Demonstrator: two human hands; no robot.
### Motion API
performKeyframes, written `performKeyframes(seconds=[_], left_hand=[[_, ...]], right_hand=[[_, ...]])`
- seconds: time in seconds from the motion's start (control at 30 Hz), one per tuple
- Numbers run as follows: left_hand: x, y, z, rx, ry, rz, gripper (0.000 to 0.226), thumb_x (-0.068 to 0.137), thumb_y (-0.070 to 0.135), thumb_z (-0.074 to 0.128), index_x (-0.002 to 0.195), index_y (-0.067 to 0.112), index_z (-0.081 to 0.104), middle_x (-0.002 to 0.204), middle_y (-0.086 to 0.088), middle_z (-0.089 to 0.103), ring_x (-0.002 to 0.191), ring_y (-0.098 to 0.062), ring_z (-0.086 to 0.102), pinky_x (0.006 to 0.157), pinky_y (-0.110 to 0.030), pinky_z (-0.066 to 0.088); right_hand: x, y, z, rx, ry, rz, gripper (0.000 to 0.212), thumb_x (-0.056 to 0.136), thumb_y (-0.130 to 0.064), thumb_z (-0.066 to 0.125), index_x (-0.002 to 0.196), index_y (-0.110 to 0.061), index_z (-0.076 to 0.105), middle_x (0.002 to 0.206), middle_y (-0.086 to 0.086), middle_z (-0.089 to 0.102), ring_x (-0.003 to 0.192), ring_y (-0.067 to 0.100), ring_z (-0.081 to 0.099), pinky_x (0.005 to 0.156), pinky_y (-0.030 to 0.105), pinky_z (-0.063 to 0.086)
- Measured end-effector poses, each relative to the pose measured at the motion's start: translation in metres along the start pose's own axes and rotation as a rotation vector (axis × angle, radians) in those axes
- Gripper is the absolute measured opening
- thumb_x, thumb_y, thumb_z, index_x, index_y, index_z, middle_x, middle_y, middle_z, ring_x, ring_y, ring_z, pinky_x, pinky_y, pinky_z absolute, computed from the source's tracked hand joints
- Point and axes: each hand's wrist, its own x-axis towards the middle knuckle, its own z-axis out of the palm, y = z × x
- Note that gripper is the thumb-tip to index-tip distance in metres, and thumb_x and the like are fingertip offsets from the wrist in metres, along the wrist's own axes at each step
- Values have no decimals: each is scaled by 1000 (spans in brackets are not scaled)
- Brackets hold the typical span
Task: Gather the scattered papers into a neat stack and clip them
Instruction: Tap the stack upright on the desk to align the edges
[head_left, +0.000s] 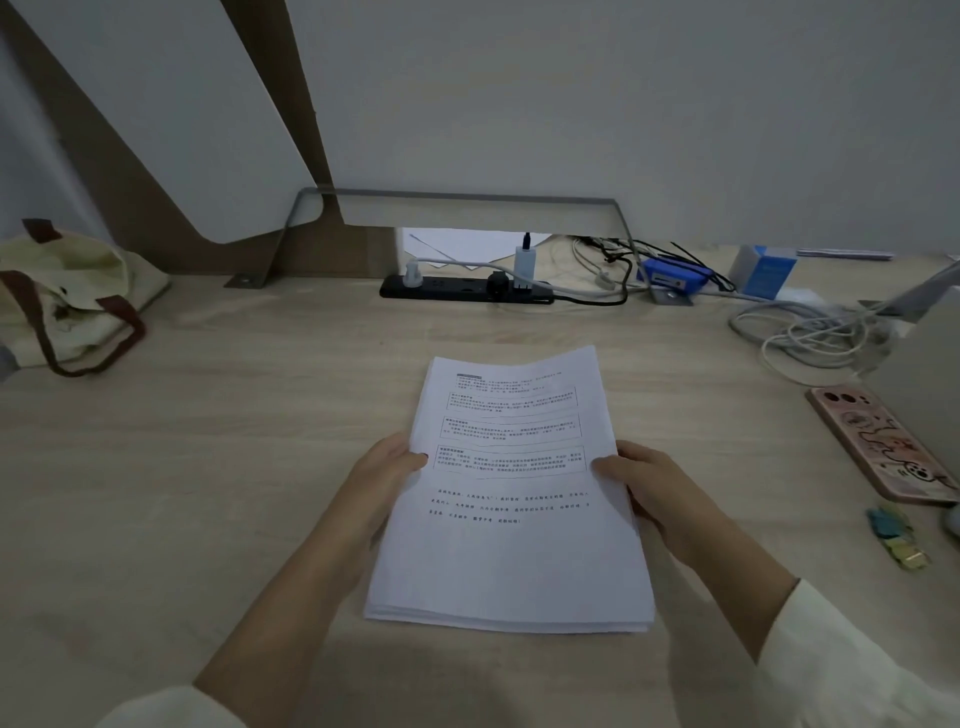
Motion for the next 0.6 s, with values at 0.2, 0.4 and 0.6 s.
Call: performKeyframes(seconds=[0.2, 0.4, 0.6], left_hand=[[0, -2, -9, 15, 12, 4, 21, 89, 8, 47, 72, 11, 57, 65, 6, 64, 62, -10, 58, 59, -25, 41], [-5, 6, -10, -69, 20, -19, 50, 75, 36, 67, 117, 11, 58, 107, 0, 71, 97, -17, 68, 87, -36, 51], [-14, 52, 7, -280, -44, 152, 31, 82, 18, 65, 113, 15, 65, 109, -8, 72, 101, -29, 68, 93, -49, 50]], right_hand=[[-8, 19, 8, 202, -220, 46, 30, 89, -6, 55, 118, -14, 58, 111, 9, 71, 93, 27, 71, 72, 36, 59], [-19, 17, 6, 320, -238, -43, 33, 86, -4, 56, 118, -8, 60, 110, 14, 71, 96, 33, 69, 73, 38, 59], [-36, -26, 5, 347, -205, -292, 33, 82, -6, 56, 113, -11, 64, 107, 9, 73, 90, 27, 71, 70, 33, 59]])
